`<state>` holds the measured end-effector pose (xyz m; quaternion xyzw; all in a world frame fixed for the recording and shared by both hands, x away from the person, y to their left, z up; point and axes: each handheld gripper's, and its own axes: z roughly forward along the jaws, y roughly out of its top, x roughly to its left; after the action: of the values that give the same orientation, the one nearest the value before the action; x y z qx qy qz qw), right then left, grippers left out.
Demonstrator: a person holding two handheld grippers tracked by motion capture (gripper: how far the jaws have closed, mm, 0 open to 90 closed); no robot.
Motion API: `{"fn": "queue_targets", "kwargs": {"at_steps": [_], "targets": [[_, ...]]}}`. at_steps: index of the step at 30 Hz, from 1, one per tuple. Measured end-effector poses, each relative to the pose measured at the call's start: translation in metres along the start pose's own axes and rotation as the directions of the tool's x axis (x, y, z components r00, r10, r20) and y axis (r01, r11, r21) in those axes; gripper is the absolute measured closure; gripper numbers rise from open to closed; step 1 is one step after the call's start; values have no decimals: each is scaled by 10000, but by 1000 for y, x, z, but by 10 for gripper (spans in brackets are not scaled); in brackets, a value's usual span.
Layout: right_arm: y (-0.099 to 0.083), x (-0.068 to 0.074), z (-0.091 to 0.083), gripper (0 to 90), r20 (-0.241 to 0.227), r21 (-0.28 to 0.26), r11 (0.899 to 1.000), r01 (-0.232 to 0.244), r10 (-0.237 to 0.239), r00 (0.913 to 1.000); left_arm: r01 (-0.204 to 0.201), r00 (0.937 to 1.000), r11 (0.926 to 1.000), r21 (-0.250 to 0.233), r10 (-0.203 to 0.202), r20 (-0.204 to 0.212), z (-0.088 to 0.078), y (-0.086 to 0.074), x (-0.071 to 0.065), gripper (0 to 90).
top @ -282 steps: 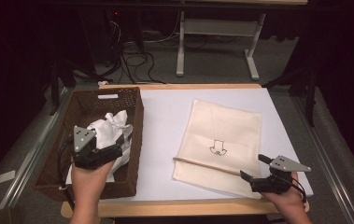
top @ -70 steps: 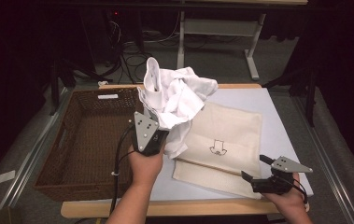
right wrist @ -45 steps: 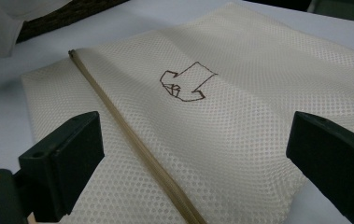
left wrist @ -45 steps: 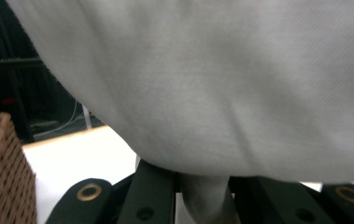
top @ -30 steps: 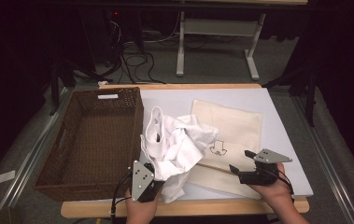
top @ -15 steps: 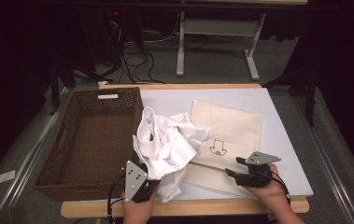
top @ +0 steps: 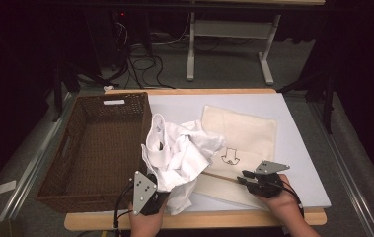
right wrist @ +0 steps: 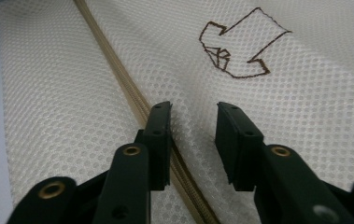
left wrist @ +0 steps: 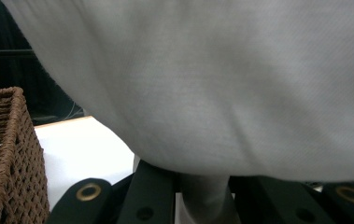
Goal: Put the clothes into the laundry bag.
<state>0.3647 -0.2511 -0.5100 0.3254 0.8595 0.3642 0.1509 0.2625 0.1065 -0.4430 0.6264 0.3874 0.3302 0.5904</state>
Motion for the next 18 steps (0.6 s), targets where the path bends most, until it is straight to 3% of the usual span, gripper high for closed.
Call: {"fn": "queue_targets", "kwargs": {"at_steps": [8, 18], "targets": [[0, 0, 4, 818, -124, 120, 9999, 68, -66, 9999, 13, 10000, 10000, 73, -13, 3, 0, -1, 0, 808], [1, 2, 3, 891, -105, 184, 9998, 83, -81, 9999, 8, 10000, 10000, 79, -8, 10, 1, -2, -2, 809]]}}
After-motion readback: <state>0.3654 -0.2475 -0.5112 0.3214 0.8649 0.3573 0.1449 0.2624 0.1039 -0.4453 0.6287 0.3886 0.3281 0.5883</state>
